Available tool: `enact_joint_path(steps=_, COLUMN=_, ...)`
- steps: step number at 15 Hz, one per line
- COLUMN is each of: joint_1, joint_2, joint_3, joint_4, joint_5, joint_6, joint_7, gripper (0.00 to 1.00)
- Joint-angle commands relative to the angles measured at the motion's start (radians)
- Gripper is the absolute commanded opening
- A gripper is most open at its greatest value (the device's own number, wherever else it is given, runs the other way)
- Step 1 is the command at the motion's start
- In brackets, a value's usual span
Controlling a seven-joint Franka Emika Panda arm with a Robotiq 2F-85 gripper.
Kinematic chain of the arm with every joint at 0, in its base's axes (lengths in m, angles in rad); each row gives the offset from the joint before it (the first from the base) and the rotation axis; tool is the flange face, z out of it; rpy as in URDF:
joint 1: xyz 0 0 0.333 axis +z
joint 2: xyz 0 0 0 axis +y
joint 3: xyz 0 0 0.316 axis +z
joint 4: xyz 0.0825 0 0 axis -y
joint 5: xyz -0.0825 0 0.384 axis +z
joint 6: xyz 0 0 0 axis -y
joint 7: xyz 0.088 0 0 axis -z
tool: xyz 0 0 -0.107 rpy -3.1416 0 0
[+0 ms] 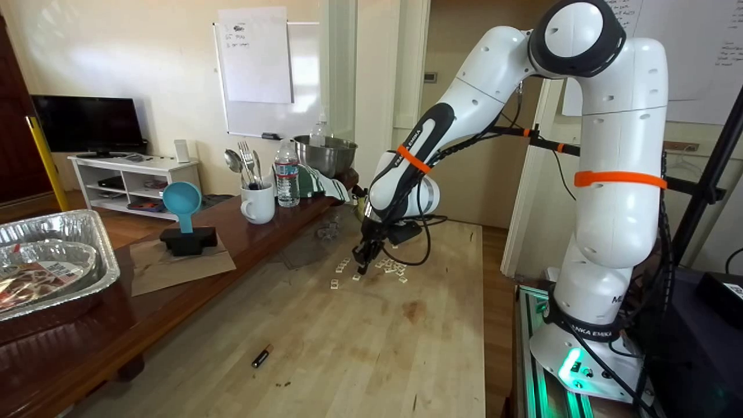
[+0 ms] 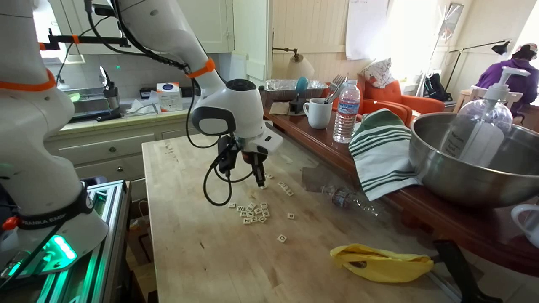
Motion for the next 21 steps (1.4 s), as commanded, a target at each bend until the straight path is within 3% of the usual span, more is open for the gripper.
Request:
enact_joint_path(steps=1, joint_1=0.061, joint_2=0.028, joint_3=-0.062, joint_4=0.014, joint_5=-0.045, joint_6=-0.011, joint_7=0.035, gripper=0.0)
enact_joint_path(steps=6, joint_1=0.087, joint_2=0.045, joint_3=-0.095, joint_4=0.028, joint_5=-0.159, joint_6=-0.027, joint_7=-0.022, gripper=0.0)
enact_joint_path(steps=15, joint_1=0.164, joint_2=0.082, joint_3=-0.18, joint_4=0.088, joint_5=-0.524, joint_6=-0.059, joint_7=-0.099, gripper=0.0)
enact_joint_path(steps=21, joint_1=0.145, joint_2=0.047, joint_3=-0.139, joint_4=0.083, joint_5=-0.501, joint_6=-0.033, joint_7=-0.15, gripper=0.0)
